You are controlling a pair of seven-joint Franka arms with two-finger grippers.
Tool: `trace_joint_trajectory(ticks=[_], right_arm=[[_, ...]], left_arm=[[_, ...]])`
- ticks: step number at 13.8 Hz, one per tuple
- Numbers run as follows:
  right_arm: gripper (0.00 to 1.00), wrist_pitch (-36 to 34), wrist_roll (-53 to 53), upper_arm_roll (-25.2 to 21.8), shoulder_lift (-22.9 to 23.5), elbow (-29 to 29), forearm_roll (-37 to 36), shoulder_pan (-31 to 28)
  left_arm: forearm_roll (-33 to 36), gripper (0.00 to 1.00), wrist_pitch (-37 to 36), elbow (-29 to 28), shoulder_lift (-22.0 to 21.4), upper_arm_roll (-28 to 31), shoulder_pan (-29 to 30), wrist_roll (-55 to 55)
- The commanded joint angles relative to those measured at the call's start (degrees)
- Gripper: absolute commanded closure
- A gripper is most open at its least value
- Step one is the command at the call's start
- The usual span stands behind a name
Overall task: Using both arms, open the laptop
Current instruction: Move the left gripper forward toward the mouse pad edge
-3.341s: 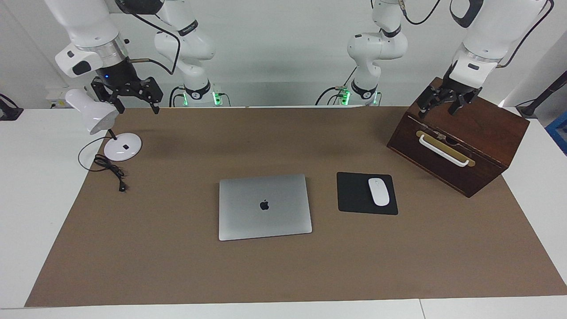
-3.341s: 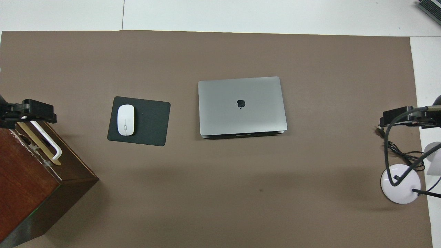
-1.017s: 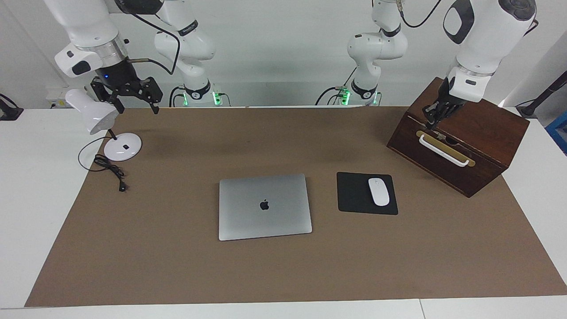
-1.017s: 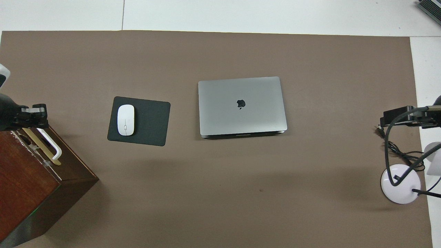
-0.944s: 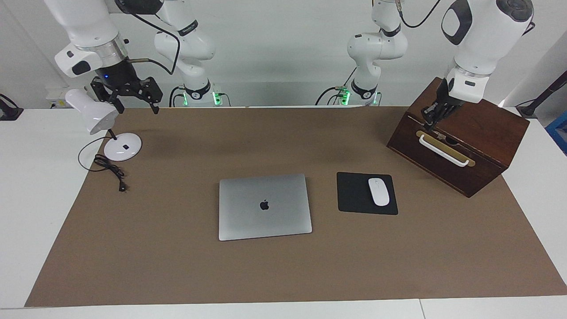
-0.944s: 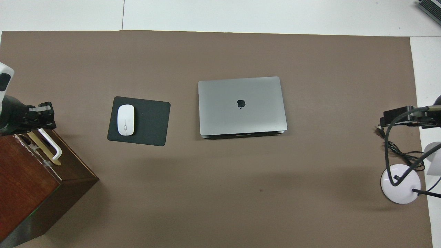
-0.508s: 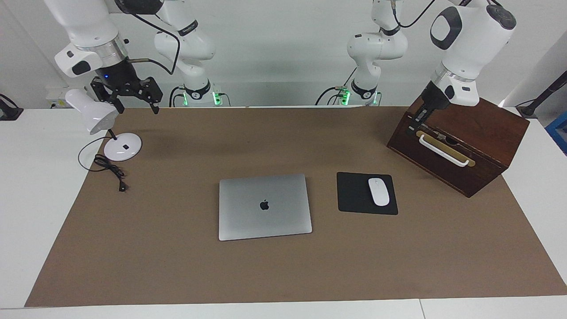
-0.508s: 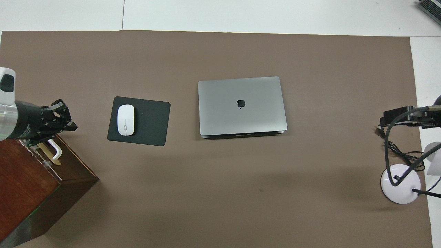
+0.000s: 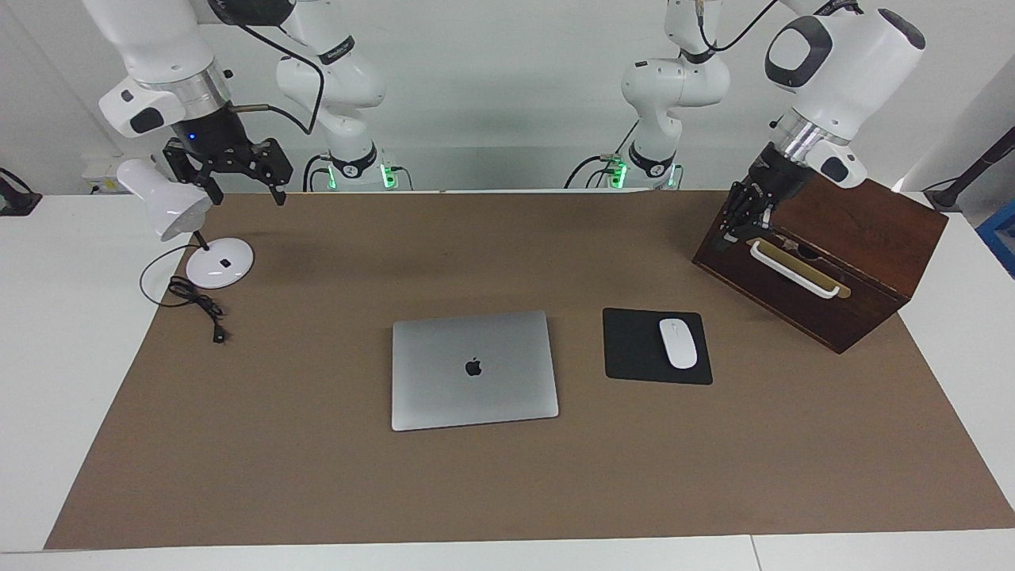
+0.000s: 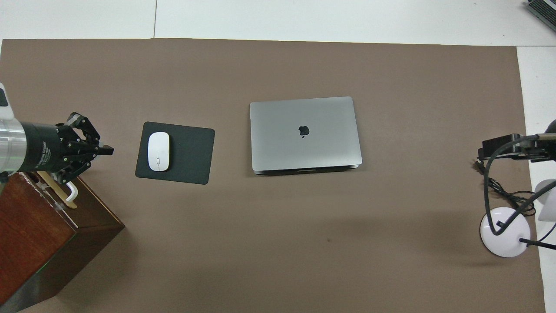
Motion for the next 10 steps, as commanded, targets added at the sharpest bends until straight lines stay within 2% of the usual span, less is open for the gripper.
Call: trace_joint_trajectory(ticks=[1,3,5,8,10], right_arm=[[0.00,1.59,-2.13,0.26,-1.58,-2.12,0.78,0.46],[0.00,1.59,-5.10,0.26,-1.67,-2.12,0.78,0.63],[0.00,1.59,-8.36,0.35,-1.76,-2.56,0.78,0.63],[0.00,1.94,-14.76,0.35,-1.76,-2.56,0.60,1.68],[0.00,2.90,-19.60,0.35,-1.93,-2.91,0.25,2.74]], left_arm=[[-4.54,1.00,3.85,-9.56,-6.06,0.27,0.09,-1.71],[-11.65,1.00,7.90,-15.46,-8.88,0.27,0.09,-1.80],[-15.10,1.00,7.82,-18.11,-8.98,0.19,-0.08,-1.89],[-28.69,1.00,10.27,-23.47,-8.63,0.36,0.09,-2.06],[-34.16,1.00,13.95,-26.03,-7.85,0.27,-0.43,-2.59]])
